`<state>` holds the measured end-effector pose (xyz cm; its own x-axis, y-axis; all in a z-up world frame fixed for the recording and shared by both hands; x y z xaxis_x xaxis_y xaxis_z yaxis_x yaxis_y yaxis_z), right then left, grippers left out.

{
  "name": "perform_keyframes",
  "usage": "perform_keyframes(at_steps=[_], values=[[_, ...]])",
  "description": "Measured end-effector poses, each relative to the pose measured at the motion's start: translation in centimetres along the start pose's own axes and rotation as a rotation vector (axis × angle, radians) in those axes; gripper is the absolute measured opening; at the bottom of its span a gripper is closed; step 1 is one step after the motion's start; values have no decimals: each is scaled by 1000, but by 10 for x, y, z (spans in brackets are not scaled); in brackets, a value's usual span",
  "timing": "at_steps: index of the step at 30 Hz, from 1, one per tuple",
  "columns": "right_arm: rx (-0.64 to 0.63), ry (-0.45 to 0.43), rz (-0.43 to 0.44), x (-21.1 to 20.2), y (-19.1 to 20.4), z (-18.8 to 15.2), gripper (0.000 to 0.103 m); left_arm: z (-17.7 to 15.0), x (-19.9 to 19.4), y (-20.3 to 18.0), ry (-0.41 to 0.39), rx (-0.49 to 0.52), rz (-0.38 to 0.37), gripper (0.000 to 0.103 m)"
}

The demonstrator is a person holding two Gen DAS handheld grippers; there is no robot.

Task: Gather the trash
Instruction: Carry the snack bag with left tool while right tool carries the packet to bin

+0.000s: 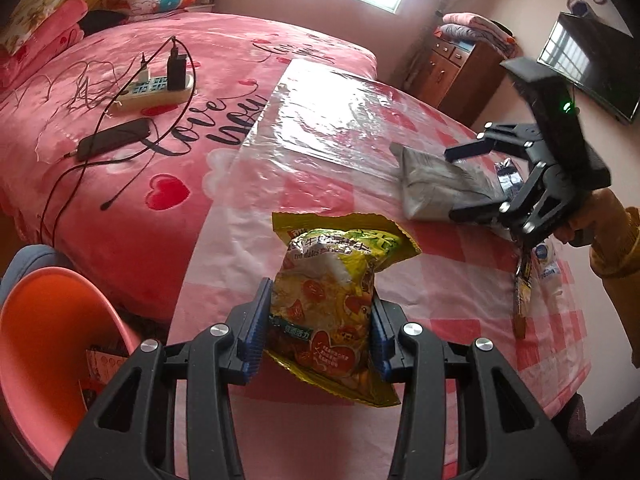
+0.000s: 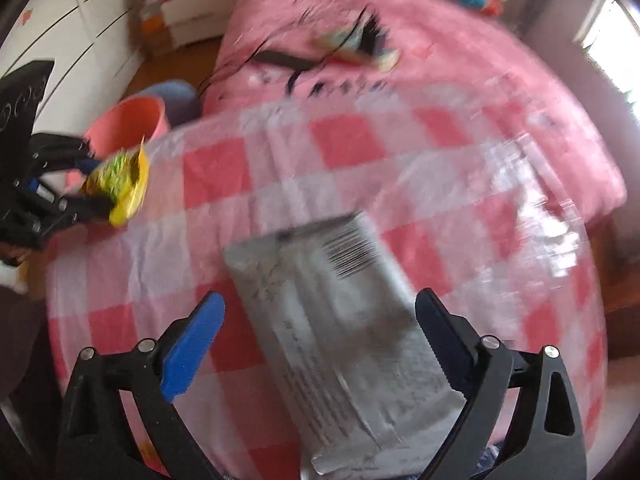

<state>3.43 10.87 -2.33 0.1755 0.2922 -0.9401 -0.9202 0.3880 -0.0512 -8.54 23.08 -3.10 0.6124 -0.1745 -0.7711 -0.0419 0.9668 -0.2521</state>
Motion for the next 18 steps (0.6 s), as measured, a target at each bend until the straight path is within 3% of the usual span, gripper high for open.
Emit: perform_keyframes(at_steps=[4,13,18], values=[[-47,10,-45,11,5,-8,99,2,1,5,-7,-11,-3,45],[136,-5,-4,16,-23,-8,99,5,4,4,-17,-17,-15,45],[168,-44,-39,11,-12,-11,94,3,2,6,-26,-28,-26,45]])
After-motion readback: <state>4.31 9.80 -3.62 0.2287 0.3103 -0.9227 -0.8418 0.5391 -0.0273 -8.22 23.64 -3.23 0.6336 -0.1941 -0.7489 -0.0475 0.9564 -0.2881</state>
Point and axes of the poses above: each gripper's, at about its wrist camera, not at the fingertips, and x roughly the way its jaws point, y to its left, z to its top, the point moved 5 cm from there along x, roughly the way its jaws point, and after that the axes turned 3 degrees about z, right-handed, at the moved point
